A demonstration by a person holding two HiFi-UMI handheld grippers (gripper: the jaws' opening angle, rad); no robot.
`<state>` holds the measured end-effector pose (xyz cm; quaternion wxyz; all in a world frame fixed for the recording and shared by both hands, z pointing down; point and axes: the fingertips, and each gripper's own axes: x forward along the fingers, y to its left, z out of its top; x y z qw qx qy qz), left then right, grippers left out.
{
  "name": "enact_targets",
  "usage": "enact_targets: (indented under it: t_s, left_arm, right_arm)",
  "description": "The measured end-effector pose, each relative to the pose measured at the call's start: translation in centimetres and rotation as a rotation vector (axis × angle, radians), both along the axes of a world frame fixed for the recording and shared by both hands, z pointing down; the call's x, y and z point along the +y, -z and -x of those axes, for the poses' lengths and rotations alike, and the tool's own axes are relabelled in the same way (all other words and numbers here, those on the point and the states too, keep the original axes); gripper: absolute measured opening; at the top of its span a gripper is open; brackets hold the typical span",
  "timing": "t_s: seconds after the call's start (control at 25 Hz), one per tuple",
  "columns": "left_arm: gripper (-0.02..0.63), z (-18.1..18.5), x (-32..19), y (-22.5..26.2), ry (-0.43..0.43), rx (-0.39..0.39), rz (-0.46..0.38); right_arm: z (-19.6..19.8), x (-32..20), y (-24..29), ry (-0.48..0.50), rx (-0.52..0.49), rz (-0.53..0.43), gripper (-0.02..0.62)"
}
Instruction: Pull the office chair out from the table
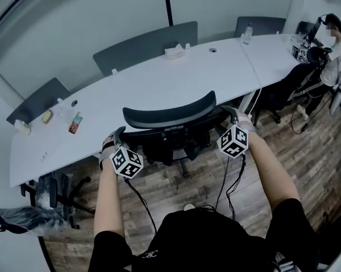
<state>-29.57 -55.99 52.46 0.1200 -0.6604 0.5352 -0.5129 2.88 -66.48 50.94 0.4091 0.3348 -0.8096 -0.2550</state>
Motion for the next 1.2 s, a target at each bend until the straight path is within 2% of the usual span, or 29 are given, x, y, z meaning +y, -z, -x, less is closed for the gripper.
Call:
enact_targets:
  t_s: [0.24, 0.6, 1.08, 1.2]
  left_arm:
    - [0.270, -0.2, -0.2, -0.2, -0.048, -0.022, 0.007]
    - [0.263, -1.4, 1.3, -0.4, -0.055, -0.031, 0.002]
    - [0.264, -7.0, 6.1, -0.3, -0.134, 0.013, -0.003]
    - [0.259, -8.8, 8.1, -0.2, -0.153, 0.050, 0.017]
  right_arm:
    - [-0.1, -0.6, -0.3, -0.004, 0.054, -0.048, 0.269]
    - [-1.5, 1.0, -0.6, -0.044, 0.075, -0.037, 0.259]
    - [-7.3, 6.8, -0.8, -0.104, 0.070, -0.019, 0.263]
    - [-8.8, 8.2, -0.8, -0.112, 0.075, -0.012, 0.264]
